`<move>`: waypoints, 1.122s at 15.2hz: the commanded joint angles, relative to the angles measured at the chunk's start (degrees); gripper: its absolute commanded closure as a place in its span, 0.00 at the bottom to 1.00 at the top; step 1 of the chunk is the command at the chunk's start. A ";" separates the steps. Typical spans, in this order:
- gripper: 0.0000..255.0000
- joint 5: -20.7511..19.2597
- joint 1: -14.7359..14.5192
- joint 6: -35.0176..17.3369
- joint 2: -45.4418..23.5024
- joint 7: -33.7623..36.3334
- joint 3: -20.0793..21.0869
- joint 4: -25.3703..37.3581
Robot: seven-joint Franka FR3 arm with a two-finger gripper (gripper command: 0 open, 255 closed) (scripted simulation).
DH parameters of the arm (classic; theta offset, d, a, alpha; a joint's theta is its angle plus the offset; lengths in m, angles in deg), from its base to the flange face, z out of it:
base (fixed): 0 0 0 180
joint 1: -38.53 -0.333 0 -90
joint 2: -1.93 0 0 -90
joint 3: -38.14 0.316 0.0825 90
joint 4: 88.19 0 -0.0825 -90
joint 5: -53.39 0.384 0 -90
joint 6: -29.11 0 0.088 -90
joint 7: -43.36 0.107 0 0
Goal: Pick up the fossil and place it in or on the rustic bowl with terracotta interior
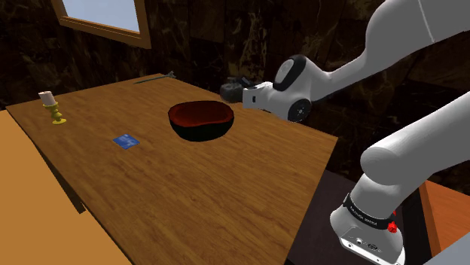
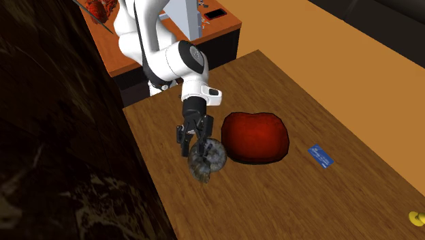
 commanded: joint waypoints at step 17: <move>1.00 21.22 -0.40 -6.48 8.56 -17.43 4.52 4.15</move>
